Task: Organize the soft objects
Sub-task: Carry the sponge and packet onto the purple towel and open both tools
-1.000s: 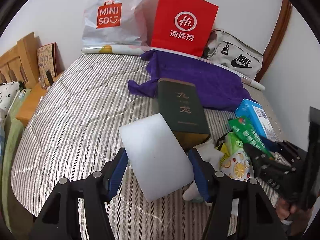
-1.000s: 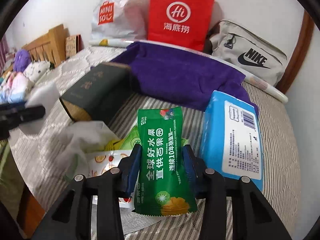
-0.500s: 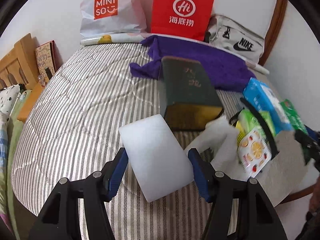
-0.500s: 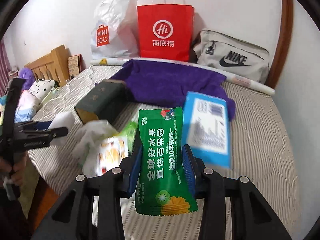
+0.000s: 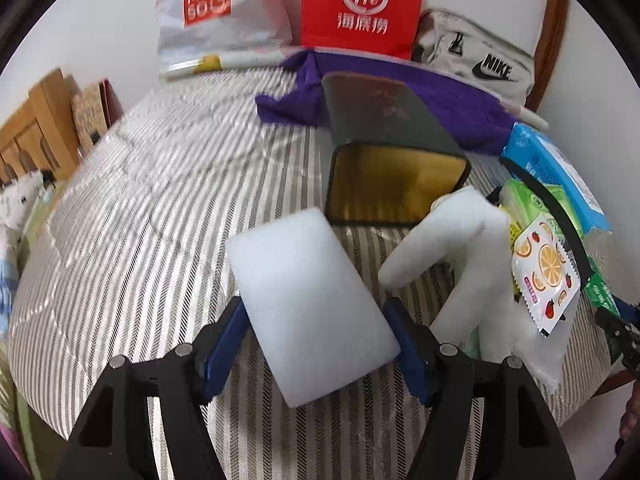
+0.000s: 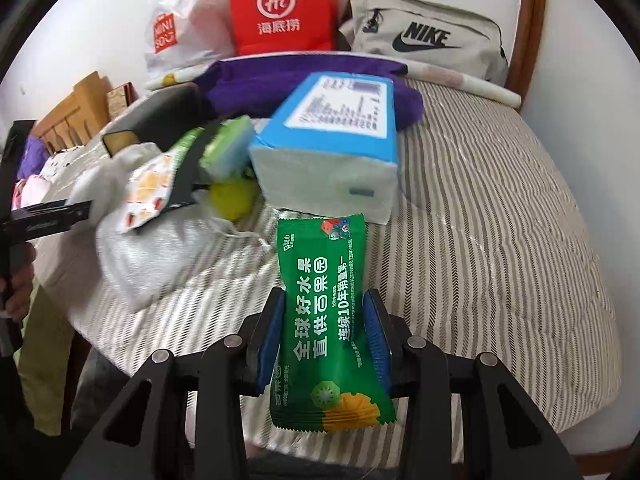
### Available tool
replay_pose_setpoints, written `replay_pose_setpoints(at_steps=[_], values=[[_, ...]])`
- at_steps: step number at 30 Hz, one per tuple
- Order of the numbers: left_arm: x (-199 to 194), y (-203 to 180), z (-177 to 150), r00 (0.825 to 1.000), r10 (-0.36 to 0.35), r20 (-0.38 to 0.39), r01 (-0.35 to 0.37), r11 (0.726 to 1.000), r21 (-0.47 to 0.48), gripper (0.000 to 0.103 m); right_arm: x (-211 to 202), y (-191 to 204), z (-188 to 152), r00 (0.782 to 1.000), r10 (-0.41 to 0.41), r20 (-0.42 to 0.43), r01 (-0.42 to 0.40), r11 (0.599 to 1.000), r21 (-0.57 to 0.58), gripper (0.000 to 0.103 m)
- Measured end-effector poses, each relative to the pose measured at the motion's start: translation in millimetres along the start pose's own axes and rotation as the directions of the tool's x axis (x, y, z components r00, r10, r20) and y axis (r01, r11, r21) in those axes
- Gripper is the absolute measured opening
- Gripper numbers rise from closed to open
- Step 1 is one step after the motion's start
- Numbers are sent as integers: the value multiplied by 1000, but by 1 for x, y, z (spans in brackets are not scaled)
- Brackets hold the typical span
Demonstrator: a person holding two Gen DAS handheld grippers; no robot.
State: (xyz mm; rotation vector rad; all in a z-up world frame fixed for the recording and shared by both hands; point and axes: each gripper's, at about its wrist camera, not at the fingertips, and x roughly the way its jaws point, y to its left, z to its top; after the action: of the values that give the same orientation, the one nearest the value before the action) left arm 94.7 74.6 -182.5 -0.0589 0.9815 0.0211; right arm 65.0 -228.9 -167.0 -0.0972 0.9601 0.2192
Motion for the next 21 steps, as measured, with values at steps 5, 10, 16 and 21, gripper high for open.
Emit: replay_pose_setpoints(at_steps=[5,10,16,21], values=[[2,-1,0,1000,6,8,-6,1000,-11,76,13,-1,-1,1000,11,5,-11,1000,12,46],[4,1,4,999,34,18,-34,999,-32,65,15,3,1,1000,-7,23,7,1000,-13,39],[-7,8,11,1000,15,13,-15,1000,-14,56,7,-4,8,999,44,4,-44,999,3,33],[-25,12,20,1000,-17,26,17,1000,-11,56,-9,-1,16,997,76,15,-76,997,-6,33]])
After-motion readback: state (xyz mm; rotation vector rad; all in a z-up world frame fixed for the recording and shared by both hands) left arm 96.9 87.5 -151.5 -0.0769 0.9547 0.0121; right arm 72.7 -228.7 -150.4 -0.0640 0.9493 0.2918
